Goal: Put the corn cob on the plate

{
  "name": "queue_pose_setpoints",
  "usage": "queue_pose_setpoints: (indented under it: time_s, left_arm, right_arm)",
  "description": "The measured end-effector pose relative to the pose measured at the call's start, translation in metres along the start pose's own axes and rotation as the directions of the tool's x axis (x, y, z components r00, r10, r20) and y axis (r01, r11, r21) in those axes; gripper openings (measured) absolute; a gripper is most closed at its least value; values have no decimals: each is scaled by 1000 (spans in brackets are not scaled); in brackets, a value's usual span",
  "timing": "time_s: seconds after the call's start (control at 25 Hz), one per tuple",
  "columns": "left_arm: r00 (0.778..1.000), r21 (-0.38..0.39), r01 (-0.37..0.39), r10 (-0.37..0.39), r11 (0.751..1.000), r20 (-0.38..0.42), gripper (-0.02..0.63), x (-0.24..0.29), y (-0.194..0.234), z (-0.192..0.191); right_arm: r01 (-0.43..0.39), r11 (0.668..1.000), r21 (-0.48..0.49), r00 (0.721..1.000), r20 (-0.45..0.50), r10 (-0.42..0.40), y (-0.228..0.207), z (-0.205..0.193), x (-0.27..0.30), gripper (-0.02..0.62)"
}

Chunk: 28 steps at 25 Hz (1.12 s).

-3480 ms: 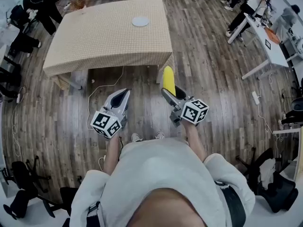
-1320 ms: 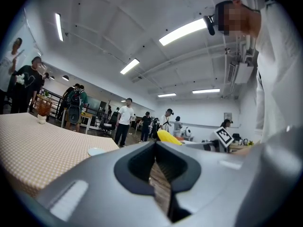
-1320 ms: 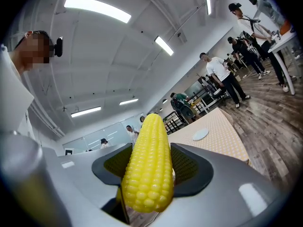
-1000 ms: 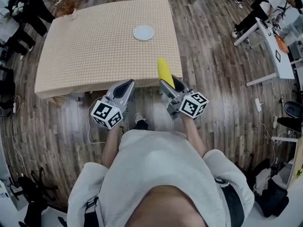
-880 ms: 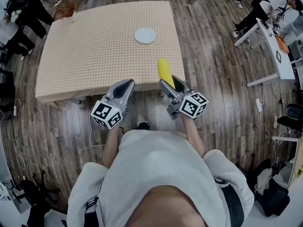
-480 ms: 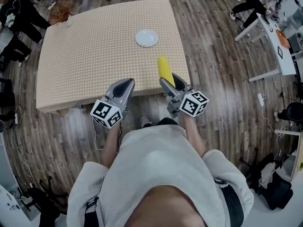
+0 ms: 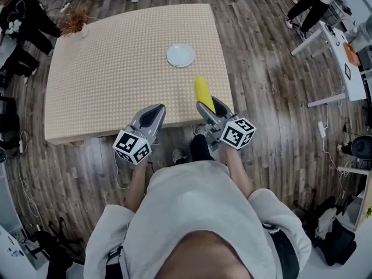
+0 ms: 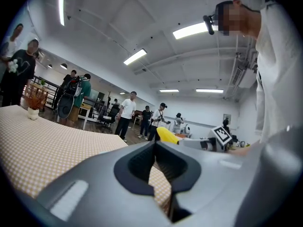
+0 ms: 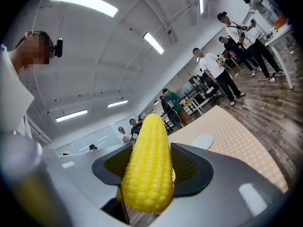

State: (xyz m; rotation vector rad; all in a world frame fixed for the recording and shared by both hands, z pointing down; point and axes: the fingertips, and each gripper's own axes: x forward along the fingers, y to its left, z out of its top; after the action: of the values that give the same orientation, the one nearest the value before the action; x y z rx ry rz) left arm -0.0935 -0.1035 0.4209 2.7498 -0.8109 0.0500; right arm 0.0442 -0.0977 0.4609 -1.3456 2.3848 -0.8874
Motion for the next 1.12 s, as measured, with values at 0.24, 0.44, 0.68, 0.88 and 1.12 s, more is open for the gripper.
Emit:
queue_pose_setpoints:
  time_s: [0.24, 0.44, 0.68, 0.88, 1.12]
  left_arm:
    - [999, -1, -38, 38, 999, 6, 8, 40, 11, 9]
    - [997, 9, -75, 75, 997, 21, 8, 74, 29, 23]
    - [992, 39, -119, 117, 992, 56, 8, 121, 48, 49]
    - [985, 45, -160, 157, 986, 67, 8, 142, 58, 58]
    - [983, 16, -181, 180, 983, 40, 8, 147, 73, 46]
  right_arm:
    - [-39, 999, 0, 999, -21, 39, -31, 30, 21, 258]
    - [-75, 997, -5, 996, -38, 75, -57, 57, 45, 258]
    - [-123, 992, -25, 992, -42, 122, -90, 101, 70, 258]
    - [-156, 987, -26, 986, -57, 155, -107, 123, 83, 258]
    - [-157, 988, 2, 984, -82, 157, -118, 114, 99, 258]
